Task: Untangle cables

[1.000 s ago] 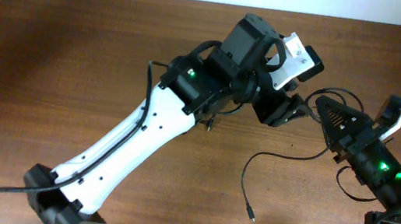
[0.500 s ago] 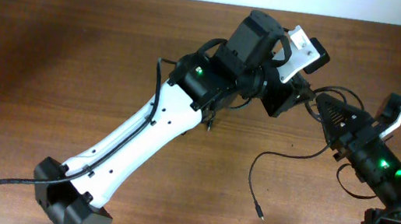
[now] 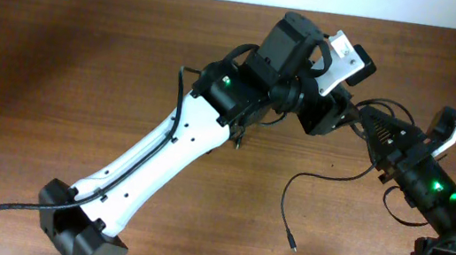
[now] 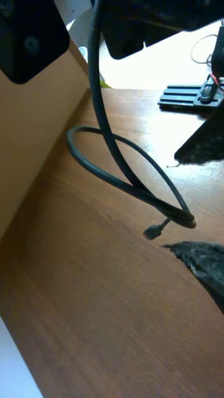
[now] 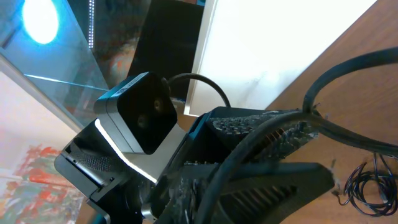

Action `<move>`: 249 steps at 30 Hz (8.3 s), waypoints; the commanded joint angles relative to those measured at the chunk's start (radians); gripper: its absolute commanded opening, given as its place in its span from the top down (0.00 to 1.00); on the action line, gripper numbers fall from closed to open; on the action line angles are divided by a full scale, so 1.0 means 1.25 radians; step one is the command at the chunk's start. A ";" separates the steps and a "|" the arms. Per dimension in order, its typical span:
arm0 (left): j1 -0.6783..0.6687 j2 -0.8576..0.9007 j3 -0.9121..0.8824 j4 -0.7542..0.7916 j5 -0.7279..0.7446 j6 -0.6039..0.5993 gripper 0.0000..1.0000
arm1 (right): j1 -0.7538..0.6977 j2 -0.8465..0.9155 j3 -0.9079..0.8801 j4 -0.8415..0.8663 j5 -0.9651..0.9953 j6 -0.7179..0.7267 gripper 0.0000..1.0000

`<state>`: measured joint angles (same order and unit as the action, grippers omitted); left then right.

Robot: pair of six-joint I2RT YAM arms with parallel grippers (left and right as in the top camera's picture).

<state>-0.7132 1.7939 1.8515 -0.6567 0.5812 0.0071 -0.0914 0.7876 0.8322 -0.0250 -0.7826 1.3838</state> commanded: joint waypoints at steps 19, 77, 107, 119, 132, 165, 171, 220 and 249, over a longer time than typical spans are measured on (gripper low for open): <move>0.005 0.010 0.009 0.011 0.020 0.007 1.00 | 0.001 0.000 0.008 0.043 -0.052 0.028 0.96; 0.639 -0.022 0.009 -0.009 0.520 -0.523 1.00 | -0.001 0.157 0.008 -0.401 0.647 -0.410 0.96; 0.183 -0.022 0.009 -0.245 0.270 -0.724 0.01 | 0.000 -0.005 0.030 -0.148 0.296 -0.374 0.96; 0.117 -0.021 0.009 -0.145 0.059 -1.277 0.03 | 0.000 -0.005 0.030 -0.180 0.183 -0.374 0.96; 0.117 -0.021 0.009 -0.127 0.257 -1.322 0.16 | 0.168 0.000 0.030 -0.038 0.179 -0.453 0.96; 0.155 -0.022 0.009 0.061 0.208 -1.052 1.00 | 0.177 0.039 0.030 -0.074 0.201 -0.548 0.77; 0.164 -0.022 0.009 0.159 0.103 -0.628 1.00 | 0.177 0.039 0.030 -0.228 0.342 -0.564 0.33; 0.671 0.191 0.031 0.533 -0.190 0.007 1.00 | 0.177 0.180 0.030 -0.606 0.467 -0.598 0.07; 1.094 0.448 0.031 0.335 -0.180 0.070 0.01 | 0.177 0.180 0.030 -0.668 0.444 -0.598 0.07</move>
<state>0.6559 2.3566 1.8889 -0.1707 0.2558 0.1349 0.1253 1.0145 0.8585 -0.8600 -0.2260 0.6430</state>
